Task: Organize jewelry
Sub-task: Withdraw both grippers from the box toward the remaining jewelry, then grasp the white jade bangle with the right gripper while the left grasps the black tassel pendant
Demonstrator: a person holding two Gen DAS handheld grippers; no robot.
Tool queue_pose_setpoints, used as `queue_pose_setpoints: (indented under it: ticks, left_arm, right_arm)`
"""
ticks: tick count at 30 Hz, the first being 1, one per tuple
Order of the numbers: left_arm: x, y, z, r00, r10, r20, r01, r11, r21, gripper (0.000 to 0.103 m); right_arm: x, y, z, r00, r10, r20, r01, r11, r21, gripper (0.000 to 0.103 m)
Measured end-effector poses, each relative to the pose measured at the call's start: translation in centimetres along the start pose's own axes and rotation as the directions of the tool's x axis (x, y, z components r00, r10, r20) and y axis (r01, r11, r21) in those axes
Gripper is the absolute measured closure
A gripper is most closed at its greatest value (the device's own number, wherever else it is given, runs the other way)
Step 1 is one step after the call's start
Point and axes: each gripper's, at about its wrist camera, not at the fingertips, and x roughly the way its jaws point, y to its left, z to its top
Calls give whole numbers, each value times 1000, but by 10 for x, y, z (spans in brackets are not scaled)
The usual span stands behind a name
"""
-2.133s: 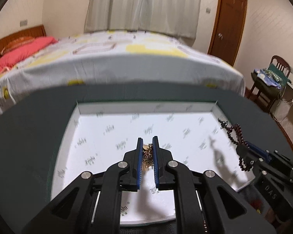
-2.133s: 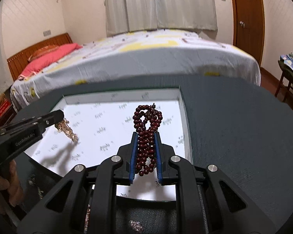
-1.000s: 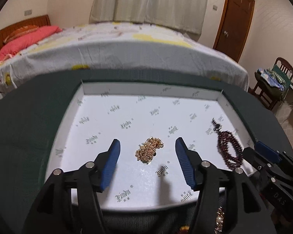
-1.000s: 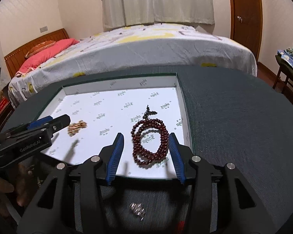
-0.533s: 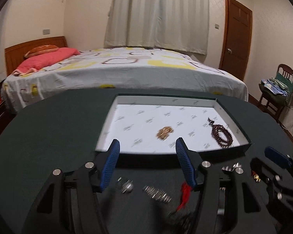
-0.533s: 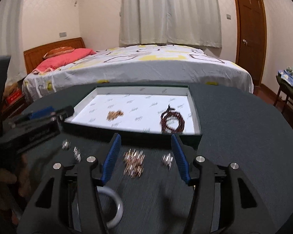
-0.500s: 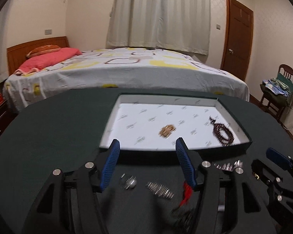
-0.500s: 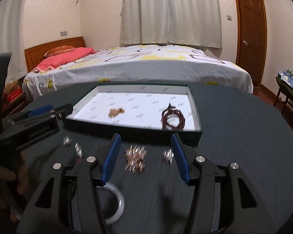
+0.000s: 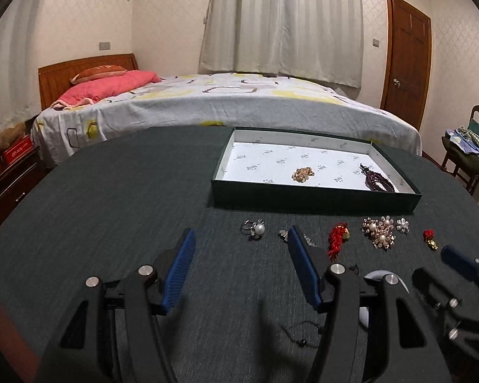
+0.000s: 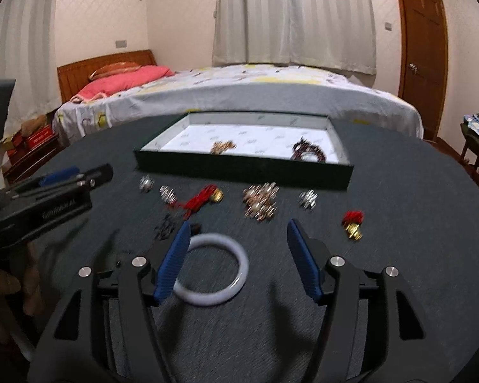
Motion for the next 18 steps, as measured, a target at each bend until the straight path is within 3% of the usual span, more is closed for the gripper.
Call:
queue_pose_setpoints:
  ticks: [7,18]
  left_arm:
    - [-1,9,-10,1000,19,-20,-19,999,-39,44]
    - [-1,10,-15,999,25,-31,-26,999,-44,43]
  right_arm:
    - [5,15,-11,999,9,-48,-10,1000,-18,26]
    - [26,27,-18,989,0,-149,-5,999,-35,25]
